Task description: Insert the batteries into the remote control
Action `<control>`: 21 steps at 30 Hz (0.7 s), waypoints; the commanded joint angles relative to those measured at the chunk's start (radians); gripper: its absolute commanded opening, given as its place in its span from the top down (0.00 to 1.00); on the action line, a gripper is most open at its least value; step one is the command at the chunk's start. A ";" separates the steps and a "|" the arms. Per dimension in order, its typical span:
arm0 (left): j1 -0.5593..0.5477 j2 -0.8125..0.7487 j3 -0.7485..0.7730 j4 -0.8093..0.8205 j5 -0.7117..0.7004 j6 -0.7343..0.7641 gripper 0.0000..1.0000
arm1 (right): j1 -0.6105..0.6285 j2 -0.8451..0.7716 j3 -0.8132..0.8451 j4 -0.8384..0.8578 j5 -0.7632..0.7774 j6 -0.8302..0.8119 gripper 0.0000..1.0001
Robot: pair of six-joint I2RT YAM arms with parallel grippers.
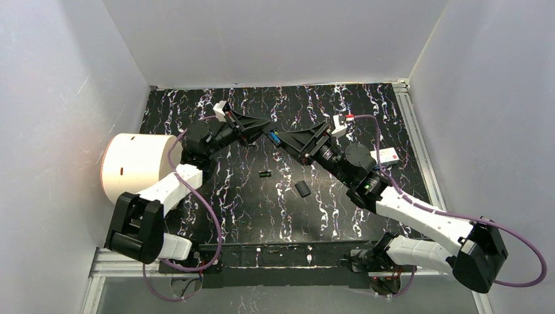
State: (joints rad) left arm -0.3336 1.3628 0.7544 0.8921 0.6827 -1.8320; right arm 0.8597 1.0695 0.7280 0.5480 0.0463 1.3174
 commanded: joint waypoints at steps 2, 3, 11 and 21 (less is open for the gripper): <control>0.004 -0.041 -0.026 0.073 -0.012 -0.031 1.00 | 0.004 -0.033 0.024 0.032 0.040 0.011 0.25; 0.005 -0.037 -0.028 0.081 -0.013 -0.035 1.00 | 0.004 -0.032 0.031 0.023 0.040 0.005 0.27; 0.005 -0.024 -0.032 0.110 -0.011 -0.049 1.00 | -0.001 0.010 0.078 -0.038 0.001 0.011 0.48; 0.004 -0.030 -0.046 0.114 0.000 -0.039 1.00 | -0.023 0.049 0.097 -0.040 -0.038 0.046 0.55</control>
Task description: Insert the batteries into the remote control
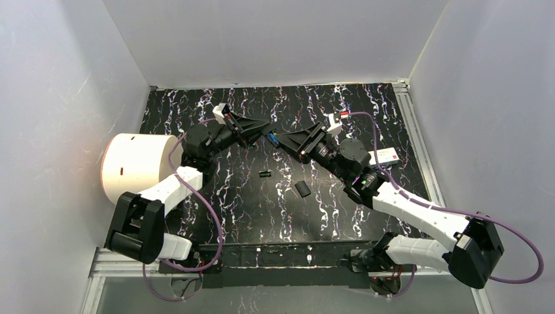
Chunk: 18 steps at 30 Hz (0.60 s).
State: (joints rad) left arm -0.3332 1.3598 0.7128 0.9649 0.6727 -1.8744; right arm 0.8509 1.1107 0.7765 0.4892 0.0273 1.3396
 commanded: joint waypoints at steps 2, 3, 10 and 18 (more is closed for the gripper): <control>0.004 -0.028 -0.003 0.042 0.011 0.006 1.00 | -0.019 0.012 0.047 0.018 -0.020 0.030 0.57; 0.004 -0.028 -0.001 0.044 0.013 0.008 1.00 | -0.022 0.014 0.045 0.018 -0.020 0.032 0.59; 0.004 -0.055 0.001 0.045 -0.007 0.007 1.00 | -0.034 0.031 0.031 0.039 -0.054 0.048 0.62; 0.004 -0.084 0.000 0.044 -0.003 0.042 1.00 | -0.039 0.060 0.057 -0.035 -0.068 0.049 0.66</control>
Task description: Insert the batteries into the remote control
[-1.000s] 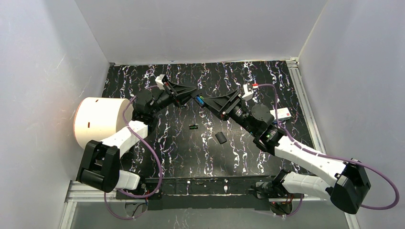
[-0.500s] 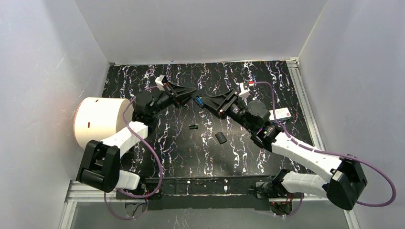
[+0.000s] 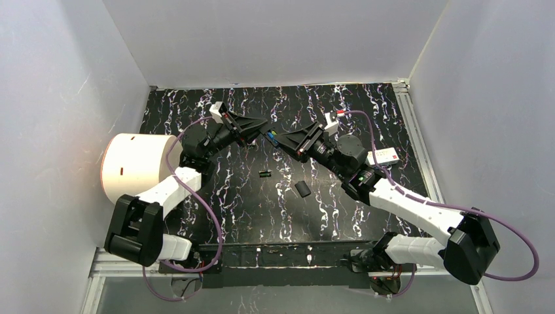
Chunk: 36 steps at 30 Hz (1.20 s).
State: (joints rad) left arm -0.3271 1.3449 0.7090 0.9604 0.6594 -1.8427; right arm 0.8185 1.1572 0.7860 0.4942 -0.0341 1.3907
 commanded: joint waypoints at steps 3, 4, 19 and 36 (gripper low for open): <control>-0.002 -0.084 0.010 0.045 0.009 0.040 1.00 | -0.006 0.015 0.065 -0.106 0.001 -0.013 0.68; -0.002 -0.091 0.013 0.038 0.010 0.054 1.00 | -0.006 0.015 0.070 -0.129 0.003 -0.015 0.68; 0.001 -0.165 0.046 -0.162 0.025 0.313 1.00 | -0.025 -0.100 0.034 -0.025 -0.056 -0.199 0.16; 0.023 -0.231 0.059 -0.453 0.011 0.606 1.00 | -0.032 -0.056 0.195 -0.493 0.013 -0.470 0.23</control>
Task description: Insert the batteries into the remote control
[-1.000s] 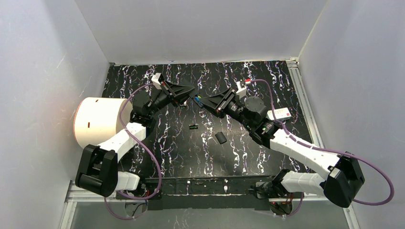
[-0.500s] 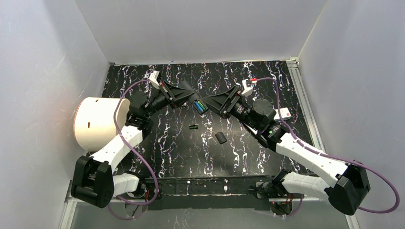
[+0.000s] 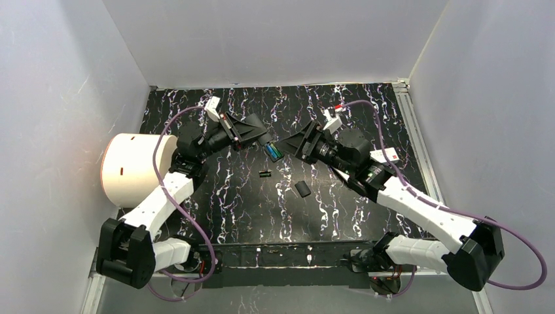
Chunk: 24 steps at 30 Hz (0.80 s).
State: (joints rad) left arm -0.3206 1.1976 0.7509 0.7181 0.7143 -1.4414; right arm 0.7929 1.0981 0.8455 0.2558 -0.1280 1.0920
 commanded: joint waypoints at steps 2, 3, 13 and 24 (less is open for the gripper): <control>0.022 -0.130 0.006 -0.390 -0.130 0.306 1.00 | -0.016 0.017 0.182 -0.442 0.251 -0.222 0.18; 0.025 -0.149 -0.005 -0.472 -0.181 0.332 1.00 | -0.021 0.027 0.197 -0.510 0.321 -0.245 0.16; 0.040 -0.268 -0.109 -0.708 -0.357 0.457 1.00 | -0.033 0.323 0.199 -0.729 0.420 -0.655 0.11; 0.040 -0.274 -0.138 -0.690 -0.303 0.481 1.00 | 0.024 0.580 0.262 -0.775 0.326 -0.785 0.13</control>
State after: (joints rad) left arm -0.2832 0.9260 0.6312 -0.0177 0.3733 -0.9737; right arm 0.8047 1.6482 1.0496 -0.5011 0.2031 0.3580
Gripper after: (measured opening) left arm 0.125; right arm 0.875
